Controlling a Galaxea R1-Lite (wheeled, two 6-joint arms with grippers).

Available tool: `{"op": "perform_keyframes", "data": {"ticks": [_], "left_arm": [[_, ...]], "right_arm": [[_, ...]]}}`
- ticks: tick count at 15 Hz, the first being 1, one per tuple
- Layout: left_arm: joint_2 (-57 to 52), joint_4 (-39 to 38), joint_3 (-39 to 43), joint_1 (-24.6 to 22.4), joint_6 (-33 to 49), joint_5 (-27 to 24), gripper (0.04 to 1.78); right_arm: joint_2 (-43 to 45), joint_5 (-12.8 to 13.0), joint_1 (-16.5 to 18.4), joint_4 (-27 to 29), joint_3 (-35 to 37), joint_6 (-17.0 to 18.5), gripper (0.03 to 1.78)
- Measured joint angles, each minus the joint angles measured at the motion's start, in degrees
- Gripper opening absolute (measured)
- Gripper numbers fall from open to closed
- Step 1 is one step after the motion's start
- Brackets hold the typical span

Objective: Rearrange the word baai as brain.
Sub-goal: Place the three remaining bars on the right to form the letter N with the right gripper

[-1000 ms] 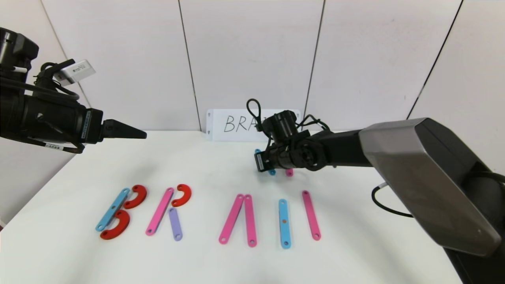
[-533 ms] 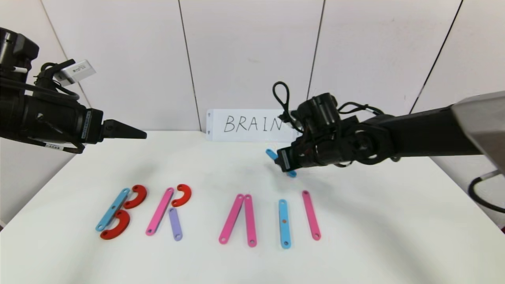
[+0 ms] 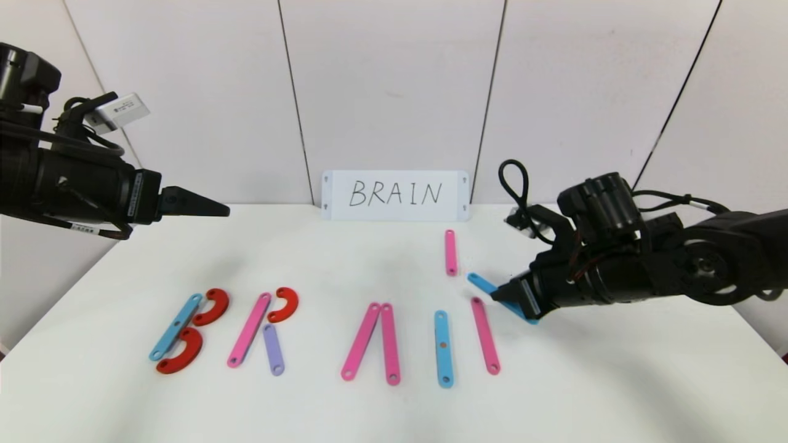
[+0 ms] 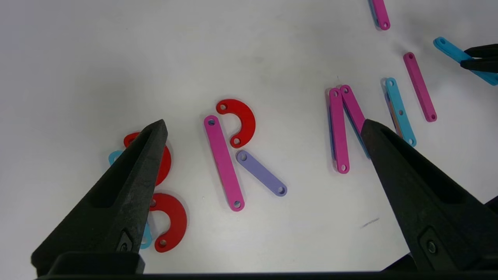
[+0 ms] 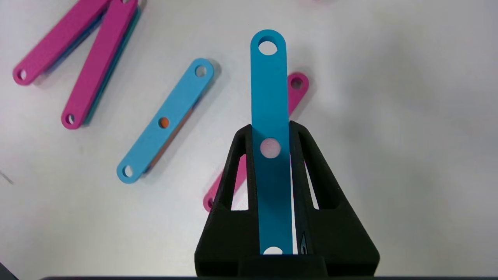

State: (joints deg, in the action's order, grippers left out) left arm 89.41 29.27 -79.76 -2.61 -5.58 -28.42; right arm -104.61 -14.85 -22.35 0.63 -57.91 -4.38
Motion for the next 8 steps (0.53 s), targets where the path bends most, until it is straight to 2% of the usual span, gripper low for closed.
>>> {"op": "perform_keyframes", "data": {"ticks": [3, 8], "left_arm": [[0.0, 0.02, 0.05, 0.07, -0.01, 0.02, 1.74], [0.06, 0.02, 0.05, 0.3, -0.04, 0.0, 1.74]], "right_arm": [[0.59, -0.11, 1.57, -3.91, 5.13, -3.45, 0.27], [0.34, 0.33, 2.86, -5.53, 7.67, -3.64, 0.27]]}}
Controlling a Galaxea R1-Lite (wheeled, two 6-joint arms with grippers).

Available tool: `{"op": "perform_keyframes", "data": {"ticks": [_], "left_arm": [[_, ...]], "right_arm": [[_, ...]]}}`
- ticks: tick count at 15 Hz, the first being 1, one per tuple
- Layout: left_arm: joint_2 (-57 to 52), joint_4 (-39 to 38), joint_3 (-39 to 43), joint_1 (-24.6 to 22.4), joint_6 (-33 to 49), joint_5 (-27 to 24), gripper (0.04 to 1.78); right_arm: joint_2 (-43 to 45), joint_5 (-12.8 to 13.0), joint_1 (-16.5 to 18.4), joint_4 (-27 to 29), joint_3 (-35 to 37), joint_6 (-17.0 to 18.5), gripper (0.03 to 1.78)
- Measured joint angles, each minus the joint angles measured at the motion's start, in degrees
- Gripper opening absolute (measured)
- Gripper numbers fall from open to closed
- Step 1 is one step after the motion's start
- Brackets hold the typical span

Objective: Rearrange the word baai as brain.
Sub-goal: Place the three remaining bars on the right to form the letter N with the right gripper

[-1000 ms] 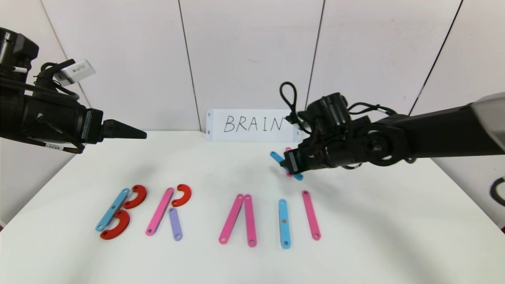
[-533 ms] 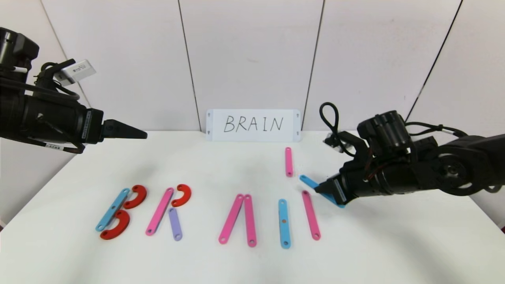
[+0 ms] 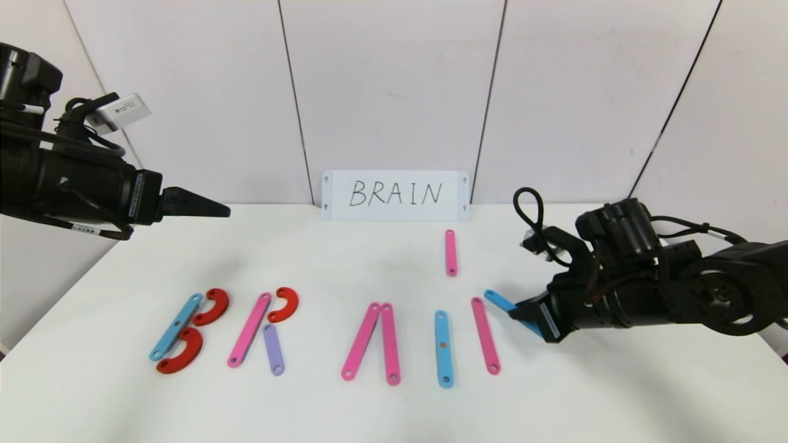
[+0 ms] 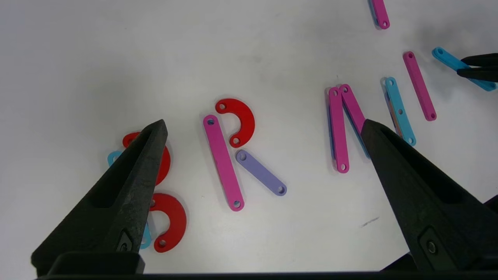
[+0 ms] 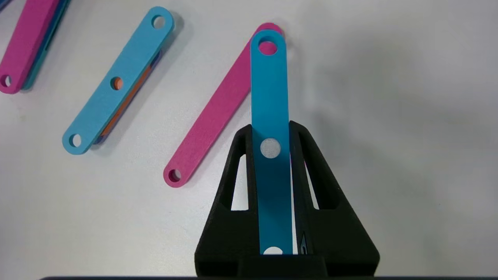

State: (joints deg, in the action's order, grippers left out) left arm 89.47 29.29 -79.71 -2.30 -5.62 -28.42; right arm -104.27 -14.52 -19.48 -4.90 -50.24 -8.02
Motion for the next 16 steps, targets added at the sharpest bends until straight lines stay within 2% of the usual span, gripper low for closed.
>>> {"op": "perform_keyframes", "data": {"ticks": [8, 11, 16], "left_arm": [[-0.05, -0.02, 0.09, 0.22, -0.05, 0.0, 1.74], [-0.06, -0.02, 0.11, 0.29, -0.05, 0.02, 1.74], [-0.06, -0.02, 0.11, 0.73, -0.07, 0.09, 1.74]], "right_arm": [[-1.99, 0.5, 0.38, -0.46, 0.73, 0.0, 0.27], [-3.32, 0.49, 0.49, -4.41, 0.82, 0.28, 0.27], [-4.8, 0.55, 0.91, -4.96, 0.77, 0.34, 0.27]]}}
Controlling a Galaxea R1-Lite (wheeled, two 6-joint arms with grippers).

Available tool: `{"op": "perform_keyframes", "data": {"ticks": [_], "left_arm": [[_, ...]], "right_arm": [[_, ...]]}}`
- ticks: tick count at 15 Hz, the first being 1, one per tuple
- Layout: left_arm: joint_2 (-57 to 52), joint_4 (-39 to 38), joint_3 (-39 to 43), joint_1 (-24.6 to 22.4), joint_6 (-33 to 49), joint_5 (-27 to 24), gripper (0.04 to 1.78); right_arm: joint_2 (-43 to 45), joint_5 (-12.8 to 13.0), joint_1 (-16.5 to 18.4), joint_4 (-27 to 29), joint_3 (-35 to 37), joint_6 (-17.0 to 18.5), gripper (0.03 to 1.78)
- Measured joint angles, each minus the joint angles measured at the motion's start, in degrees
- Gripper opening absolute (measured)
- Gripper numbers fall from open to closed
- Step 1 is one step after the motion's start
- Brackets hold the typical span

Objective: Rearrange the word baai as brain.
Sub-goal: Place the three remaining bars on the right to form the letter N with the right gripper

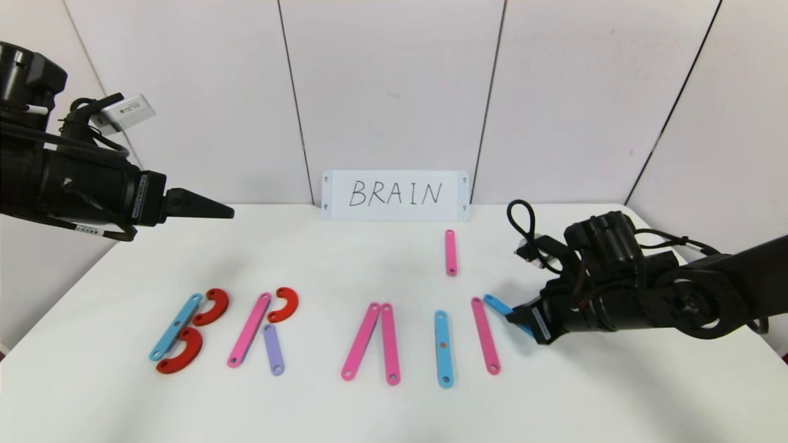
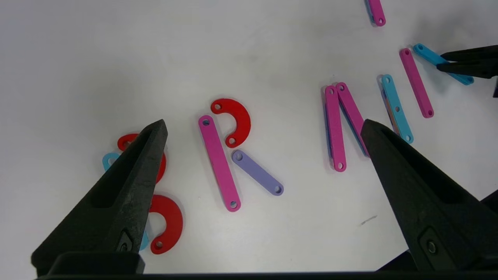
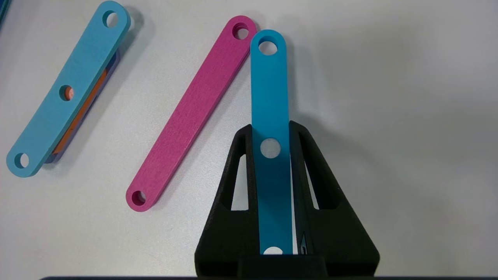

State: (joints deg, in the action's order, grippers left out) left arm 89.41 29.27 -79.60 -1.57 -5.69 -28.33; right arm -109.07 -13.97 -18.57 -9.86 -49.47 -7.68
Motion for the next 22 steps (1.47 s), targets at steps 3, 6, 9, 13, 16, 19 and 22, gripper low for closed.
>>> {"op": "perform_keyframes", "data": {"ticks": [3, 6, 9, 13, 16, 19, 22], "left_arm": [[-0.02, 0.0, 0.06, 0.0, 0.0, 0.0, 1.74], [-0.07, 0.0, 0.06, 0.01, 0.02, 0.02, 1.74], [-0.1, 0.0, 0.06, 0.01, 0.02, 0.02, 1.74], [-0.11, 0.0, 0.06, 0.1, -0.04, 0.02, 1.74], [-0.11, 0.0, 0.15, 0.43, -0.06, 0.06, 1.74], [-0.11, 0.02, 0.23, 0.73, -0.09, 0.06, 1.74], [-0.11, 0.05, 0.26, 0.89, -0.06, 0.09, 1.74]], "right_arm": [[-0.35, 0.0, 0.18, 0.0, 0.11, 0.0, 0.27], [-0.44, 0.02, 0.44, -0.09, 0.11, 0.0, 0.29], [-0.44, 0.0, 0.68, -0.09, 0.11, 0.02, 0.47], [-0.11, 0.0, 1.15, 0.0, 0.16, 0.02, 1.09], [0.2, -0.06, 1.27, 0.02, 0.05, 0.07, 1.51], [0.22, -0.02, 1.12, 0.5, -2.86, 0.71, 1.72], [-1.27, 5.1, -1.41, 1.4, -9.79, 3.69, 1.74]]}}
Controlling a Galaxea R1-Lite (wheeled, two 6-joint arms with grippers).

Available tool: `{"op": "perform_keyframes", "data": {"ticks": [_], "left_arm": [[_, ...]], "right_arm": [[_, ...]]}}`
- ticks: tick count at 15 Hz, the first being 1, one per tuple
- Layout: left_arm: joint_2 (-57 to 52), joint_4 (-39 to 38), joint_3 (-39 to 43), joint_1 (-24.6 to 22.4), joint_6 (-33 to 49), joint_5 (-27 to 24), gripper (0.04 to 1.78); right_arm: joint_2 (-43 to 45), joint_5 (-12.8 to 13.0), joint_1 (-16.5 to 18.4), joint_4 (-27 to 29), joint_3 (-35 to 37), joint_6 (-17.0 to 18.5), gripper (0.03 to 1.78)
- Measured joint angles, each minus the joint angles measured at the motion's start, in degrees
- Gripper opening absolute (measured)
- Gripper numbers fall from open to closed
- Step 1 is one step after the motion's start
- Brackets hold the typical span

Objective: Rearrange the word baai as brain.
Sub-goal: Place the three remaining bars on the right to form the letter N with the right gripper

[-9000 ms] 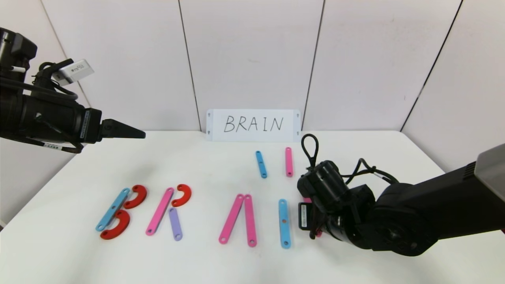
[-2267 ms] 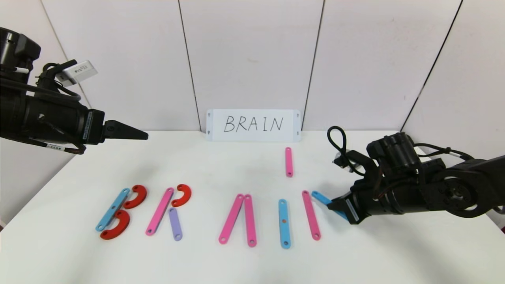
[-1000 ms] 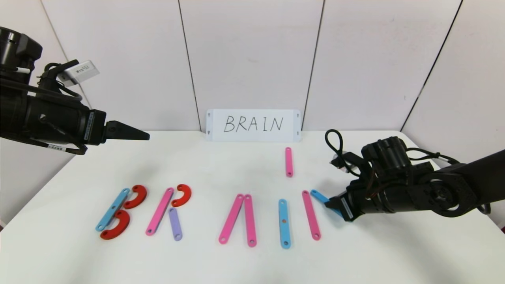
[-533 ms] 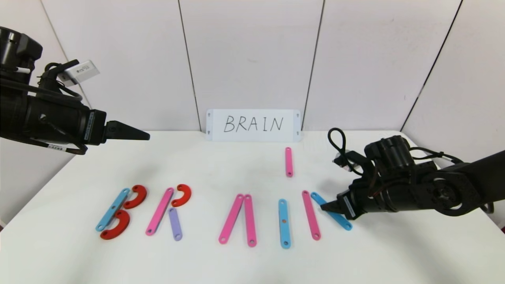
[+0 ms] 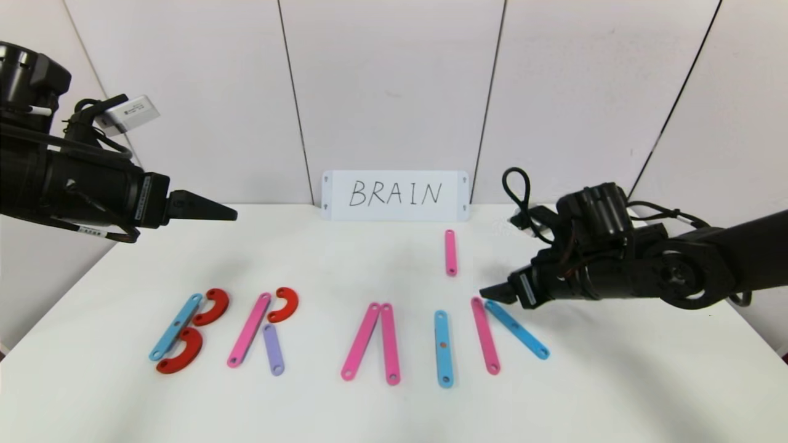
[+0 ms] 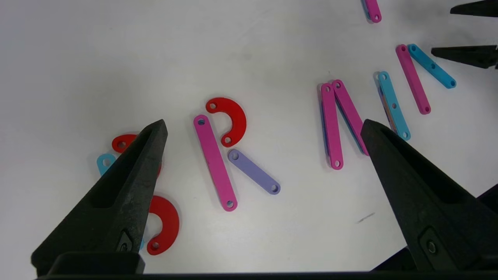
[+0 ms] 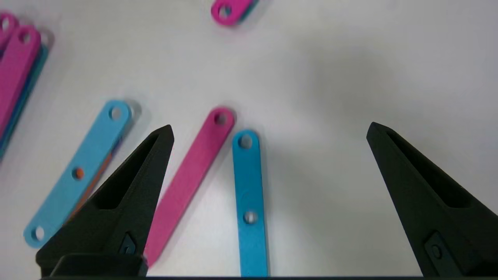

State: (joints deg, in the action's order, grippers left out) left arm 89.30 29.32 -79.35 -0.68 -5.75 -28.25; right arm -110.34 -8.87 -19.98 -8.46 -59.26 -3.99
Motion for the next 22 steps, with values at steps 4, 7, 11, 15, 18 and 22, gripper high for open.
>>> {"op": "perform_keyframes", "data": {"ticks": [4, 7, 11, 15, 18, 22], "left_arm": [[0.01, 0.0, 0.07, 0.24, 0.0, 0.07, 1.74], [0.15, -0.02, 0.05, 0.27, -0.02, 0.02, 1.74], [0.45, -0.05, -0.02, 0.27, 0.0, 0.05, 1.74], [0.59, -0.05, -0.02, 0.44, 0.0, 0.09, 1.74], [0.61, -0.05, -0.02, 0.44, 0.0, 0.11, 1.74], [0.61, -0.02, 0.0, 0.5, -0.02, 0.11, 1.74]], "right_arm": [[-7.33, 10.56, -4.05, 2.65, -14.63, 7.75, 1.74], [-14.42, 14.3, -5.34, 4.02, -24.26, 12.11, 1.74], [-20.78, 14.68, -5.6, 3.97, -30.46, 12.67, 1.74], [-24.14, 14.74, -5.57, 3.54, -32.57, 12.47, 1.73], [-25.03, 14.65, -5.67, 3.36, -32.77, 12.42, 1.53], [-25.47, 14.65, -5.57, 3.36, -32.77, 12.45, 0.91]]}}
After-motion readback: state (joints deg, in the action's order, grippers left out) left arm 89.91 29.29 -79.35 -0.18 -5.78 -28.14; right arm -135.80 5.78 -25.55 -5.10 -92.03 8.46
